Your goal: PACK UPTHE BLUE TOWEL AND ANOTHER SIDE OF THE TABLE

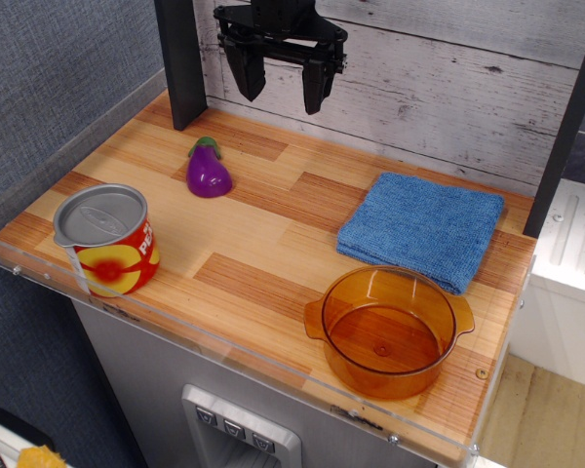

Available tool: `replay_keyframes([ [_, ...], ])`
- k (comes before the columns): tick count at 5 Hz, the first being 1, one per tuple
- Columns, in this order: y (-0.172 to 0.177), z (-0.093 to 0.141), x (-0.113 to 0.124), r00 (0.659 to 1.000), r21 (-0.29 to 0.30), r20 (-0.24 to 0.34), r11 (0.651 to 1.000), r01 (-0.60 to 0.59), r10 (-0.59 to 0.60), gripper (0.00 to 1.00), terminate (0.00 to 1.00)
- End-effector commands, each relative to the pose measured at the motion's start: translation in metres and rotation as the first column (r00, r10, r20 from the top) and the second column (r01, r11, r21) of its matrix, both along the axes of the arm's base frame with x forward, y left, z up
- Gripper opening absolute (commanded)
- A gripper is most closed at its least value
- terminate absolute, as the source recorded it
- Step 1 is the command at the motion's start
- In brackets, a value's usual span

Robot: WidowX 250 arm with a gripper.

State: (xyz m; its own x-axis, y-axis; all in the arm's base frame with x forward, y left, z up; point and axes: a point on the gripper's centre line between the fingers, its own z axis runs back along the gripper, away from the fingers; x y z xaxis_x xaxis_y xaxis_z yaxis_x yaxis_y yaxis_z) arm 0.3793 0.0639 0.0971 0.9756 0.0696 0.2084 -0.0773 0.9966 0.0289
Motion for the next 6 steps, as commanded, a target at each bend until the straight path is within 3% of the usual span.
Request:
replay_keyframes([
  [1, 0.0, 0.0, 0.0, 1.0, 0.0, 0.0, 1.0, 0.0, 0.0, 1.0, 0.0],
  [3, -0.013, 0.009, -0.025, 0.986, 0.036, -0.012, 0.986, 0.165, -0.165, 1.0, 0.0],
  [4, -0.026, 0.009, -0.035, 0.969, 0.02, -0.01, 0.969, 0.245, -0.245, 1.0, 0.0],
  [5, -0.039, 0.001, -0.024, 0.962, 0.008, 0.008, 0.962, 0.272, -0.272, 1.0, 0.0],
  [6, -0.057, -0.008, -0.016, 0.952, 0.015, 0.009, 0.952, 0.307, -0.307, 0.0, 0.0],
])
